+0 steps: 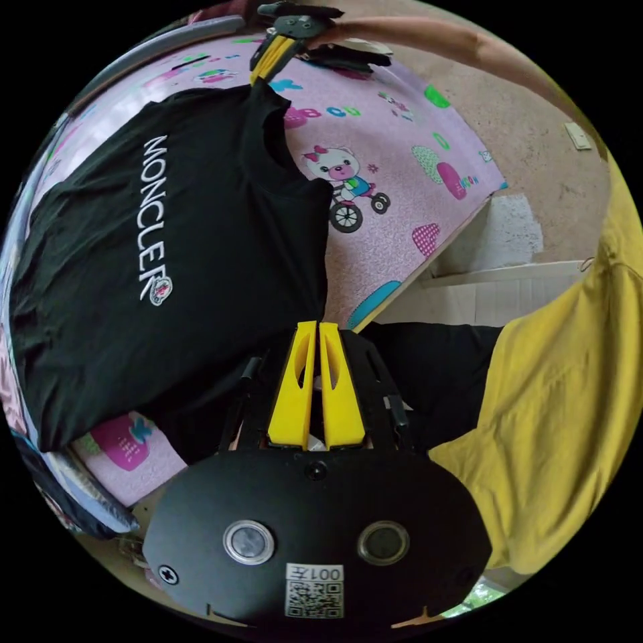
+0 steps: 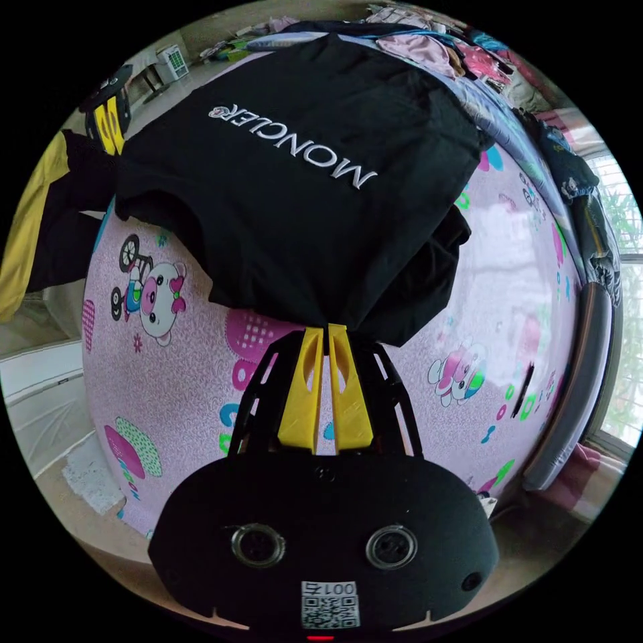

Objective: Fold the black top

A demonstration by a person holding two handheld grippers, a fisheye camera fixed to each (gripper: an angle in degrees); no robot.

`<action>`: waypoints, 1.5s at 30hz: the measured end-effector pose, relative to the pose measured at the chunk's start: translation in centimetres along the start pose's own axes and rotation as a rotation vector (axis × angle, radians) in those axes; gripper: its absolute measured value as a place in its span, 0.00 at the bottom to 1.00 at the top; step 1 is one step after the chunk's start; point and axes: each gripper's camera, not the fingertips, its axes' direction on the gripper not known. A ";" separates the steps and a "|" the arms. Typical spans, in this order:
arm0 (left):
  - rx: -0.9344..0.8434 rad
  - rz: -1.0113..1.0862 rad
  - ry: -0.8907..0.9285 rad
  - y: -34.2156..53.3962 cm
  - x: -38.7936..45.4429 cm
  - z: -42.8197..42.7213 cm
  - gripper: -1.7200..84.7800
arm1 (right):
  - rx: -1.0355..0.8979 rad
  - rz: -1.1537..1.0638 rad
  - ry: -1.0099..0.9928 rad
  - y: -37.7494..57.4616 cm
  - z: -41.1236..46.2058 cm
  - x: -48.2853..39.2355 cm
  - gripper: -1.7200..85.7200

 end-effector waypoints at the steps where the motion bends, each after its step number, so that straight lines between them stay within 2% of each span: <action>1: -0.011 0.021 0.010 -1.9 0.8 0.3 0.00 | -0.011 0.003 0.000 0.4 0.2 0.2 0.02; 9: 0.034 0.160 0.171 -13.7 5.9 1.1 0.00 | -0.187 0.094 0.010 6.7 2.7 2.5 0.03; 13: 0.067 0.206 0.281 -18.7 7.2 1.2 0.02 | -0.209 0.197 -0.005 9.0 3.5 3.8 0.03; 17: 0.046 0.233 0.484 -21.3 7.6 1.4 0.10 | -0.124 0.359 -0.045 11.2 3.7 4.9 0.04; 24: 0.124 0.284 0.592 -19.8 7.3 -0.9 0.11 | 0.149 0.761 -0.178 16.7 1.9 7.1 0.06; 27: 0.234 0.250 0.547 -17.3 5.1 -3.4 0.07 | 0.236 0.861 -0.182 18.2 0.8 6.9 0.07; 30: 0.295 0.159 0.421 -14.0 1.4 -5.8 0.04 | 0.298 0.953 -0.170 18.7 -0.3 6.6 0.07; 35: 0.251 -0.029 -0.052 -6.6 -7.7 -8.5 0.01 | 0.454 1.106 -0.120 17.4 -3.1 4.8 0.06; 38: 0.216 -0.134 -0.107 -3.0 -12.6 -8.9 0.01 | 0.513 1.251 -0.105 17.7 -3.9 4.2 0.05; 41: 0.205 -0.201 -0.167 0.2 -15.6 -9.3 0.01 | 0.543 1.512 -0.072 21.2 -3.9 4.7 0.04; 42: 0.203 -0.206 -0.185 0.7 -16.0 -9.3 0.01 | 0.573 1.642 -0.066 23.1 -4.0 4.9 0.04; 45: 0.178 -0.216 -0.269 2.9 -17.7 -8.8 0.01 | 0.742 1.771 -0.061 24.7 -5.7 5.3 0.04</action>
